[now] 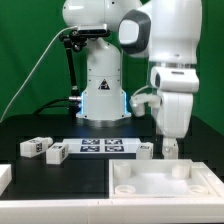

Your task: Assemble one leg

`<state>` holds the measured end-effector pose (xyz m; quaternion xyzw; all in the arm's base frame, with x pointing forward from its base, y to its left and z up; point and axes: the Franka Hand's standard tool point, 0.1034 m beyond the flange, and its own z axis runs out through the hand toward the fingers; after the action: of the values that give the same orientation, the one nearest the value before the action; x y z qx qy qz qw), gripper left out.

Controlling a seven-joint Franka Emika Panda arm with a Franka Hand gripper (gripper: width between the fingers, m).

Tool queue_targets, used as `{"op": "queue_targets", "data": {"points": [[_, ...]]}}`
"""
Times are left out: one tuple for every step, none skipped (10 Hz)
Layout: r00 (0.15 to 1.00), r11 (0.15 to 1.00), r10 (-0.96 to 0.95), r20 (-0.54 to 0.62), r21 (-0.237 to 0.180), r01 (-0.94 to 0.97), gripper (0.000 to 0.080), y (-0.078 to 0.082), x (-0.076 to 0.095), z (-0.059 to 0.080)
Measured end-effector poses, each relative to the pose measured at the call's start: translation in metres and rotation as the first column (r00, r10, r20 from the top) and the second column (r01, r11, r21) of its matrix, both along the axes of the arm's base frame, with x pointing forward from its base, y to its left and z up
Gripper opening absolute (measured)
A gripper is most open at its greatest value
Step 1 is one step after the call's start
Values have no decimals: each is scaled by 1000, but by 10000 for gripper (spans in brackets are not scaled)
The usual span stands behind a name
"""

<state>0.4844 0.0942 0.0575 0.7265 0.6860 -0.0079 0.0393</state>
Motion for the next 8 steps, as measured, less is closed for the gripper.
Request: {"op": "queue_targets", "data": {"points": [[1000, 1000, -23, 20, -2, 23, 649, 1, -2, 14], [999, 1000, -26, 35, 3, 26, 649, 2, -3, 19], [999, 999, -44, 32, 5, 44, 649, 2, -4, 17], [999, 999, -44, 31, 5, 44, 649, 2, -4, 16], [995, 996, -91, 33, 9, 91, 649, 2, -4, 16], [974, 974, -224, 37, 27, 224, 649, 2, -7, 15], [922, 922, -385, 25, 44, 384, 649, 0, -20, 9], [861, 860, -509, 5, 50, 508, 649, -1, -29, 4]]}}
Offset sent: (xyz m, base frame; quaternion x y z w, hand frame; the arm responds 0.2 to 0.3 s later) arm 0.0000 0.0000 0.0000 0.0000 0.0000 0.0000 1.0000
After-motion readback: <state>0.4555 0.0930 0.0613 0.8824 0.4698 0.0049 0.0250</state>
